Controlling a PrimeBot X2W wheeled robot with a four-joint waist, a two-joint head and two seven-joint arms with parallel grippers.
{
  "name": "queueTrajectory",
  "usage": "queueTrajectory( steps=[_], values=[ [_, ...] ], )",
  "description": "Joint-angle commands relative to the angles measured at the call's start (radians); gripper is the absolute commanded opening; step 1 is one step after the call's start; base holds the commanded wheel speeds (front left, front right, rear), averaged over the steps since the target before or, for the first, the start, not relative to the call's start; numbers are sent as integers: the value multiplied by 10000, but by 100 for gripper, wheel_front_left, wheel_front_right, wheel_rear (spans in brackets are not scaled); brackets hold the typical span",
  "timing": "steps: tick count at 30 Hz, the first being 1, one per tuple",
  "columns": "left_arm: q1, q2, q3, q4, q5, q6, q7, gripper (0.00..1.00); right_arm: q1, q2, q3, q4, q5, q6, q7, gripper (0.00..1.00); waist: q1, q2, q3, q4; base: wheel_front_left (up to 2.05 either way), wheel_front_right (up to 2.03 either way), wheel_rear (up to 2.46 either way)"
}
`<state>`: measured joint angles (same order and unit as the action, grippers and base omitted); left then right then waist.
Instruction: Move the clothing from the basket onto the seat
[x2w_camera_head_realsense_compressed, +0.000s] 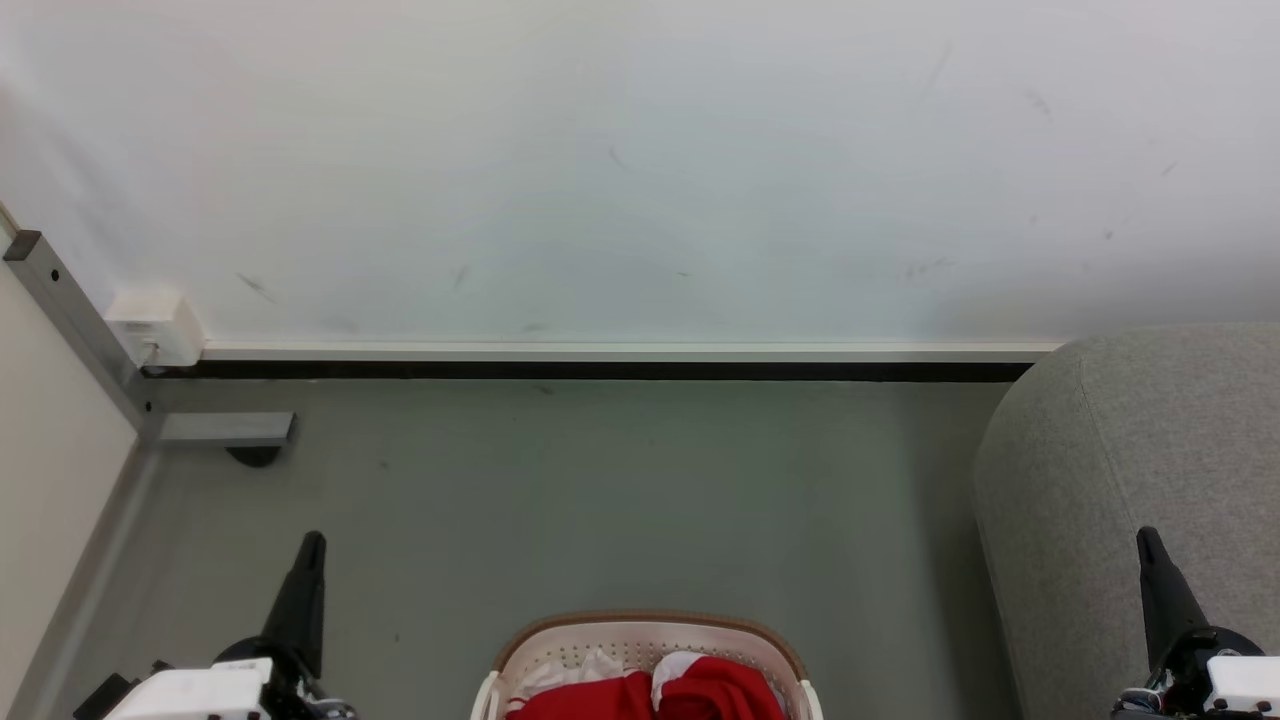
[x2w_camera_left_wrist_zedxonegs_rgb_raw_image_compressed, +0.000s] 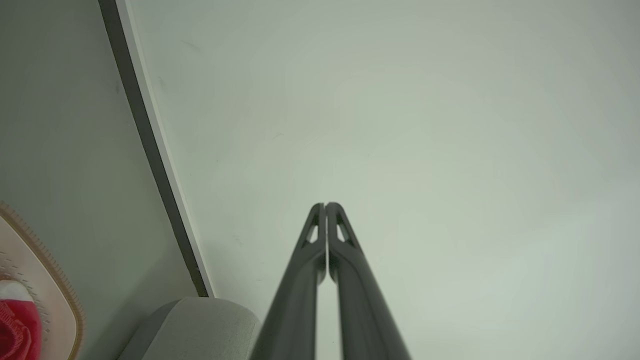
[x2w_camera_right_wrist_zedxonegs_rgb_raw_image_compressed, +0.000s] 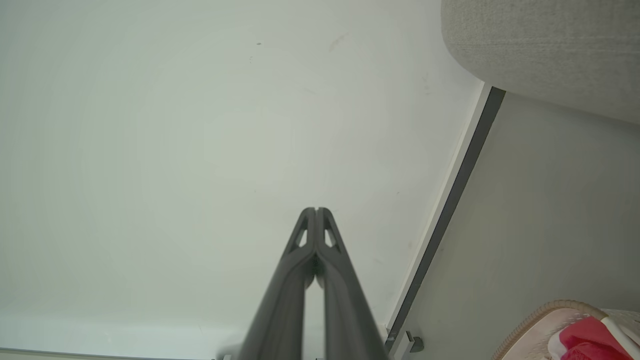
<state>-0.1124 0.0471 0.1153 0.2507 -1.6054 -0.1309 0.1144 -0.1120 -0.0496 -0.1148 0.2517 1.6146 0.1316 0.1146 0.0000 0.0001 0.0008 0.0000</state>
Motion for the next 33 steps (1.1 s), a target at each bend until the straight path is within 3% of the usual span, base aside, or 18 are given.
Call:
queueTrajectory(
  steps=[1, 33],
  values=[
    [-57, 75, 5, -20, -125, -9, 36, 0, -60, -12, -29, -44, -77, -22, 24, 0, 0, -1, 0, 0, 0, 0, 0],
    [-57, 75, 7, -21, -125, -9, 36, 0, -61, -12, -29, -44, -77, -22, 24, 0, 0, -1, 0, 0, 0, 0, 0]
  ],
)
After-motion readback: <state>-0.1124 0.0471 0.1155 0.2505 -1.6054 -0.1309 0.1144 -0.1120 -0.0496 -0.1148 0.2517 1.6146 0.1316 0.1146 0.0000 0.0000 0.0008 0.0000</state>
